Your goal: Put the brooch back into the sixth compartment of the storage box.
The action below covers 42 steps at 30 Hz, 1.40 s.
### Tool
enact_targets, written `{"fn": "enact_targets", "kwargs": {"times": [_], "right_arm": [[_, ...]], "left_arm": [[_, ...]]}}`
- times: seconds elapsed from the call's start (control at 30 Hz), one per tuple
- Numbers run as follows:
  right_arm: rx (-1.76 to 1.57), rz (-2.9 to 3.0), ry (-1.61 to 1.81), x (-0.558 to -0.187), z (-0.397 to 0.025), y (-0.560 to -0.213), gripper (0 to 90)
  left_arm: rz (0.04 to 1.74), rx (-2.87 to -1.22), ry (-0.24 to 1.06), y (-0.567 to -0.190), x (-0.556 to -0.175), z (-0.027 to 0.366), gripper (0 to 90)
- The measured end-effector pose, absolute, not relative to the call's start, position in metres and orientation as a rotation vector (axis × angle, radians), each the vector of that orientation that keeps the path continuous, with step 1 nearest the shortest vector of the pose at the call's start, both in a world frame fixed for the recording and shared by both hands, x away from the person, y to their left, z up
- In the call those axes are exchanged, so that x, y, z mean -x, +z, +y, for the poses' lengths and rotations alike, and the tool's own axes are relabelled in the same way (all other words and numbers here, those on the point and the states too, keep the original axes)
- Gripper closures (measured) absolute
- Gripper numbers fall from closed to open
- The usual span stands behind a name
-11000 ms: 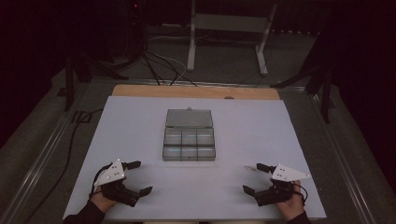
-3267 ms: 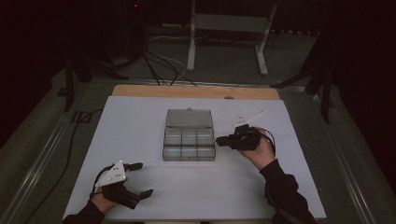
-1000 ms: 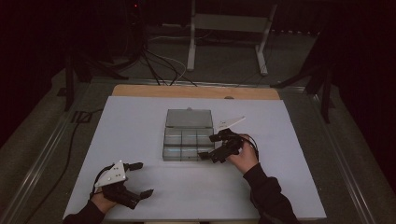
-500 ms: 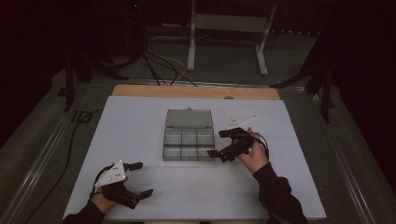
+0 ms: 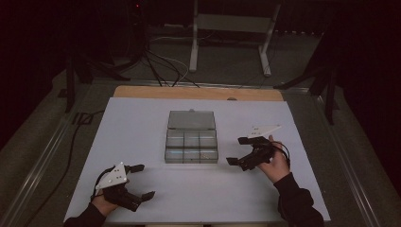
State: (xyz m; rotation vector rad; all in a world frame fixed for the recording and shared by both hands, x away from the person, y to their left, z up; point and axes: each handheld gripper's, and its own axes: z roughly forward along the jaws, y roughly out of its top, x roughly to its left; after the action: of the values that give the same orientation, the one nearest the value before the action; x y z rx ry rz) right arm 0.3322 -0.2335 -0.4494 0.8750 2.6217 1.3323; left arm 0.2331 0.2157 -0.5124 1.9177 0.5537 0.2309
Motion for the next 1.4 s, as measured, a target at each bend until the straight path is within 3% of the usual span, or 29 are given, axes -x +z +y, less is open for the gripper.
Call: {"fn": "enact_targets", "kwargs": {"times": [0.93,1.4], "right_arm": [[-1.045,2.581,1.239,-0.272,-0.312,-0.503,0.0],[-1.150,2.478,1.231,-0.248,-0.344,-0.512,0.0]], "left_arm": [[0.544,-1.933,0.232,-0.513,-0.233,0.214,1.1],[0.541,-1.939,0.227,-0.514,-0.233,0.213,1.1]]}}
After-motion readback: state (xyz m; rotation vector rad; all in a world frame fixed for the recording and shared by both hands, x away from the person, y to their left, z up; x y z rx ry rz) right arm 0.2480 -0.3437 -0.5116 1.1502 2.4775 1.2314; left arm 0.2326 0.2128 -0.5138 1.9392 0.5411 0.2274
